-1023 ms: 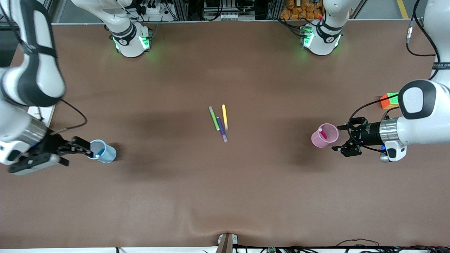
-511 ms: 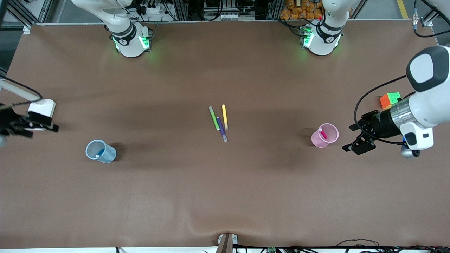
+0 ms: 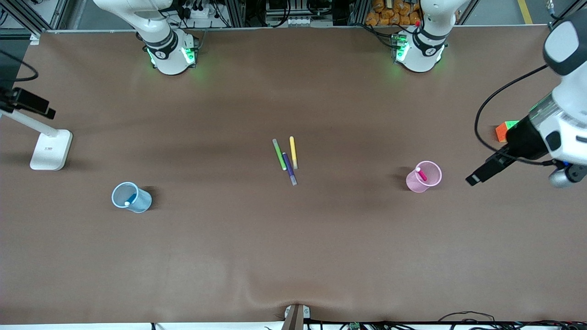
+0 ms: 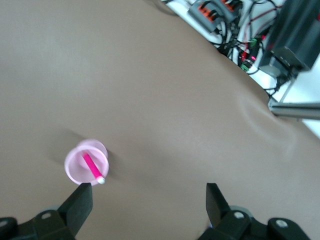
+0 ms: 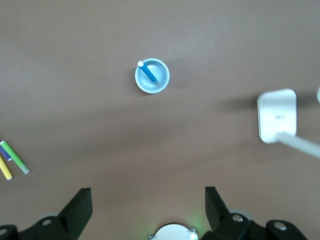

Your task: Place pink and blue markers in matching cups

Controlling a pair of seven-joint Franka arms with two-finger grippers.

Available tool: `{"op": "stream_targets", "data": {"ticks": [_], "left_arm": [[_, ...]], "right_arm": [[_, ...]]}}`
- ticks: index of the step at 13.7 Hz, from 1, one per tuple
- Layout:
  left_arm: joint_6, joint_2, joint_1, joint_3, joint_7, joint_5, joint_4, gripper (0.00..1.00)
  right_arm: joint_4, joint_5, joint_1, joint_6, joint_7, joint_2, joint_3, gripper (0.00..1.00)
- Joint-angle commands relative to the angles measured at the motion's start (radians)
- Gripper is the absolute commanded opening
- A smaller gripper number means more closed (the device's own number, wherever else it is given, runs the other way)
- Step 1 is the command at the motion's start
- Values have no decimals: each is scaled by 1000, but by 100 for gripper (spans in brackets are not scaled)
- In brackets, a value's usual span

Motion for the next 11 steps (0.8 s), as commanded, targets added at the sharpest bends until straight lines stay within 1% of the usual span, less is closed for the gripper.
{"op": "stream_targets", "data": {"ticks": [1, 3, 4, 6, 8, 9, 11], "left_arm": [[-27, -36, 17, 6, 178, 22, -12, 100], [-55, -42, 22, 6, 233, 82, -9, 100], [-66, -47, 22, 6, 276, 94, -9, 100], [-128, -76, 22, 8, 342, 96, -9, 100], [-181, -122, 25, 9, 370, 96, -7, 100], [-208, -146, 23, 9, 379, 96, -7, 100], [-289, -188, 23, 12, 402, 96, -5, 100]], "right_arm": [[-143, -28, -36, 12, 37, -117, 35, 100], [-187, -9, -29, 32, 35, -128, 35, 100], [-190, 6, -27, 40, 35, -131, 35, 100], [-183, 8, -29, 90, 35, -125, 50, 100], [-71, 6, -39, 90, -7, -64, 43, 100], [-37, -2, -42, 66, -32, -53, 43, 100], [-11, -3, -39, 3, -35, -52, 52, 100]]}}
